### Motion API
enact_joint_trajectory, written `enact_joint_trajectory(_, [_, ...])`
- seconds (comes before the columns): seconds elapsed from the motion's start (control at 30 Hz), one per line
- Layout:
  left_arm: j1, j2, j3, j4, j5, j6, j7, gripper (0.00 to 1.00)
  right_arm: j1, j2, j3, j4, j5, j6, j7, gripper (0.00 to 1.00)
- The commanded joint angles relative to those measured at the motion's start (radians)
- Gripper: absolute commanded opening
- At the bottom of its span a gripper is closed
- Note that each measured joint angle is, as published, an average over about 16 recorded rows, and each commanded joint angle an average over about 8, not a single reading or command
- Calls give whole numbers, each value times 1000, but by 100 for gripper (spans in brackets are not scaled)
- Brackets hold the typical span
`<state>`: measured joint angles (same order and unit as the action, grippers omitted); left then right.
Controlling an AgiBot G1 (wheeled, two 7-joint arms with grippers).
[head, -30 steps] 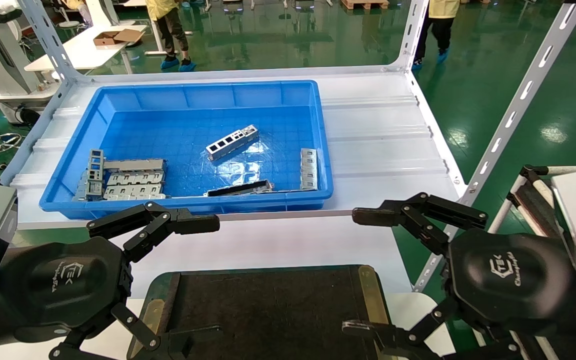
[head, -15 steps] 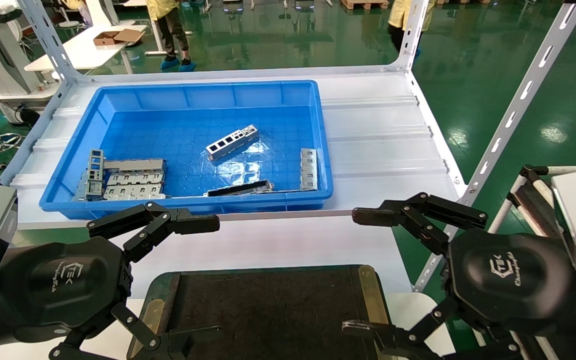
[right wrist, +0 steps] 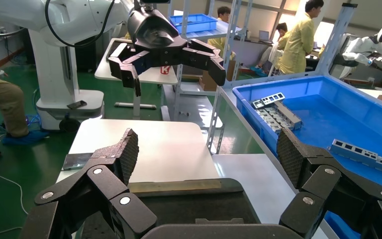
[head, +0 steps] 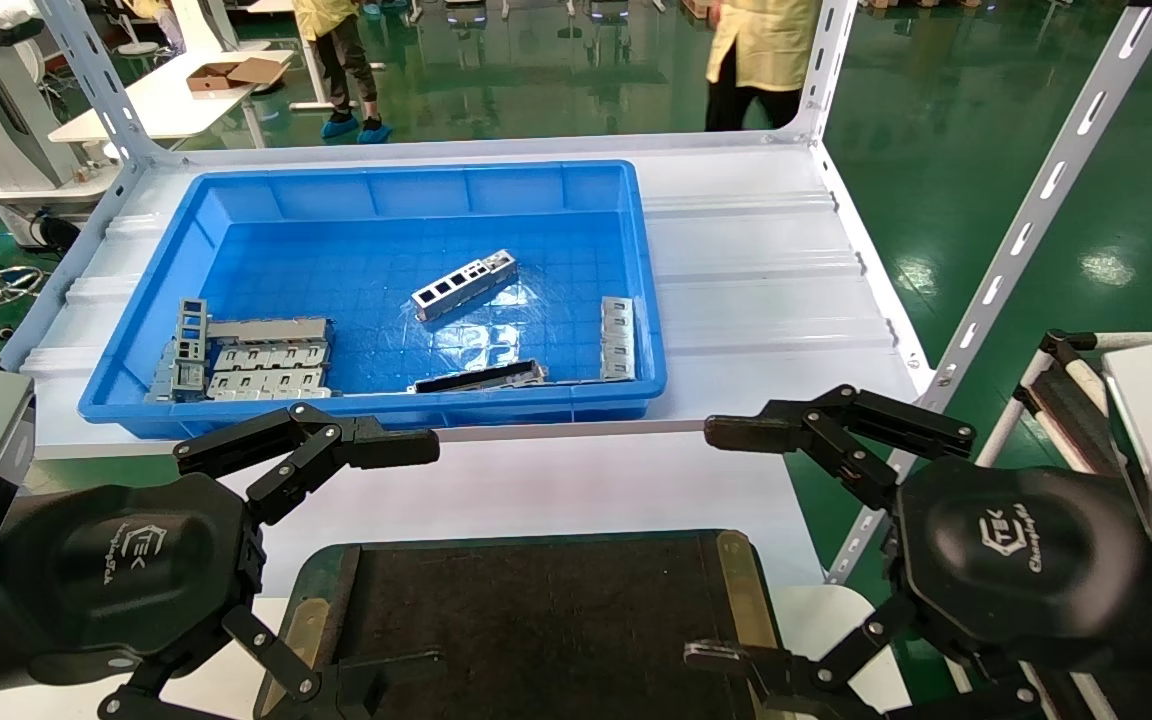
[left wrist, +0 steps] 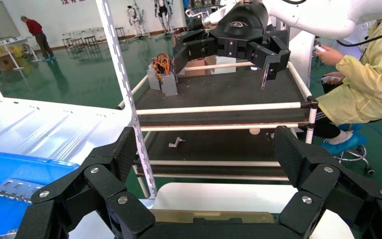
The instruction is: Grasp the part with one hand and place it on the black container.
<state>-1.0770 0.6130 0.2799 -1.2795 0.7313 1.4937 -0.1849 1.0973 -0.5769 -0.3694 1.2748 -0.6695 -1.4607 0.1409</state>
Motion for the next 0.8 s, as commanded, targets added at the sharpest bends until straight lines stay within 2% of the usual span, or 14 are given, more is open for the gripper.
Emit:
enact_joint_trajectory(0.03, [0, 0, 0, 0, 0, 0, 0, 100, 0, 0, 0, 0, 0, 0, 0, 100])
enact_joint_trajectory(0.43, [-14, 3, 1, 2, 17, -17, 3, 100, 0, 0, 0, 0, 0, 0, 0, 100])
enact_joint_trajectory(0.8, [-67, 44, 29, 19, 115, -83, 18, 100, 0, 0, 0, -1, 0, 0, 0, 100])
